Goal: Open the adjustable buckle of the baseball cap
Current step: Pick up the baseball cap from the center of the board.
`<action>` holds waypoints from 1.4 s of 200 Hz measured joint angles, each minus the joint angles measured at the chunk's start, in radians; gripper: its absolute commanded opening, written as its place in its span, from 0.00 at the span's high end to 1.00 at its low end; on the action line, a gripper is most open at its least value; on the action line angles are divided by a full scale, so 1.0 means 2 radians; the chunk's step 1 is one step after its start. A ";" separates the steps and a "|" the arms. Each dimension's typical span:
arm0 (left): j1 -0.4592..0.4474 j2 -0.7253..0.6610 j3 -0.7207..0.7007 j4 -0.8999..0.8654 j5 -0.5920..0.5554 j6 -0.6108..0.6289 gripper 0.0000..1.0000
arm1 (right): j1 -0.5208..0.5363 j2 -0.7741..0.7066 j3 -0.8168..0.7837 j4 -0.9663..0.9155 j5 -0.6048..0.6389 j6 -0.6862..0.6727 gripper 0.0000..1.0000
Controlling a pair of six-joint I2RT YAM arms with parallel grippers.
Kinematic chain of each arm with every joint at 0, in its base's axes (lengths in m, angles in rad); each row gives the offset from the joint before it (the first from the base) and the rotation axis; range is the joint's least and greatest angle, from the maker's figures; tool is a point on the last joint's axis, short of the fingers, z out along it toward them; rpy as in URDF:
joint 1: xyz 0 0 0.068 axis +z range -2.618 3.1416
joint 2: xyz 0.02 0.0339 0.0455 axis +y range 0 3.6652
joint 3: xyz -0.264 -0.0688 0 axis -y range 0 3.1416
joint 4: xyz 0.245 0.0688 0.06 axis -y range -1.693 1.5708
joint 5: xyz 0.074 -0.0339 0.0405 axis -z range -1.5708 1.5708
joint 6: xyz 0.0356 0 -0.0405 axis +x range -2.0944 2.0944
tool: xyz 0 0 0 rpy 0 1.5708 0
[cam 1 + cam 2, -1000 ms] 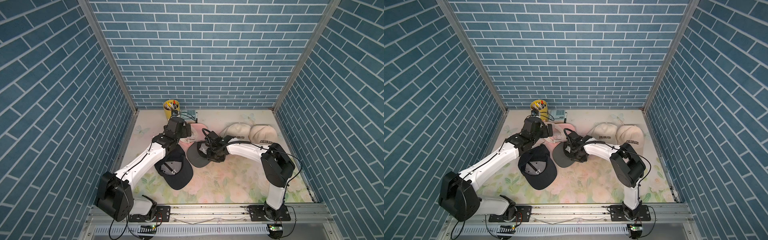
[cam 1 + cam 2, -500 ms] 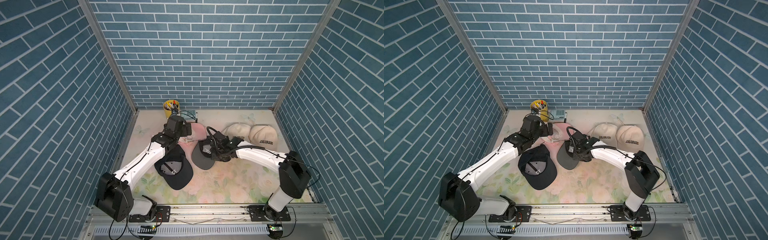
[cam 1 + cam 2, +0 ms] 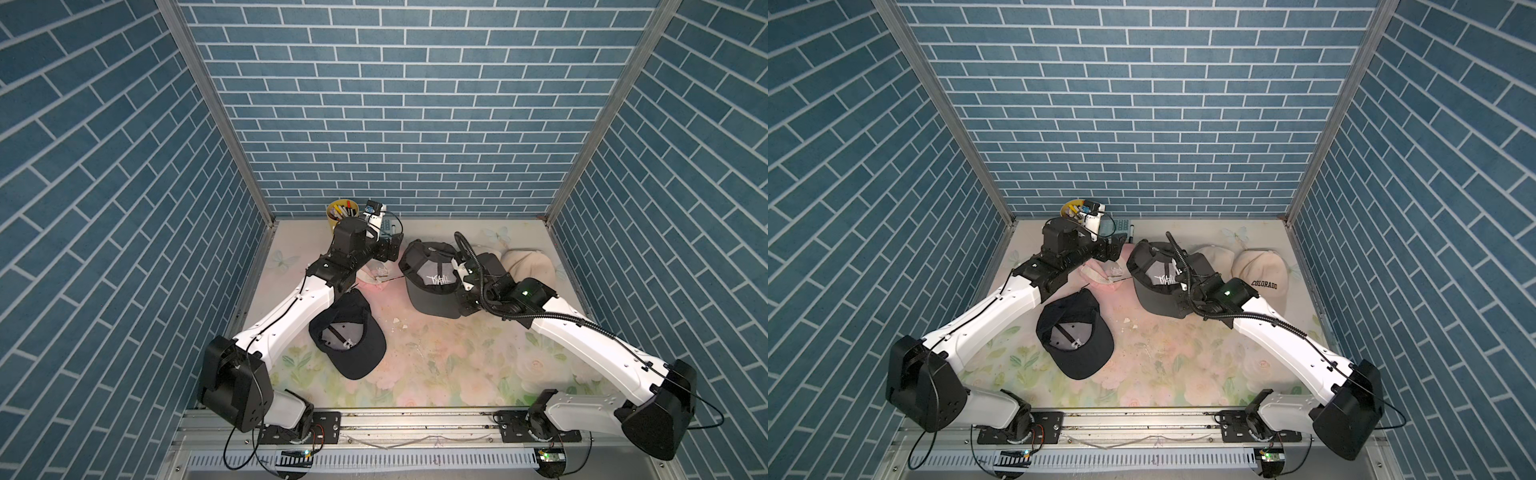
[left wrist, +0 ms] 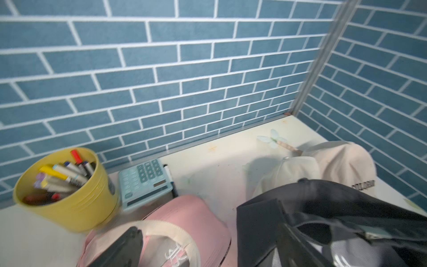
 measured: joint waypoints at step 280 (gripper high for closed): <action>-0.114 0.075 -0.024 0.118 -0.042 0.444 0.91 | -0.102 0.050 0.073 -0.018 -0.161 -0.108 1.00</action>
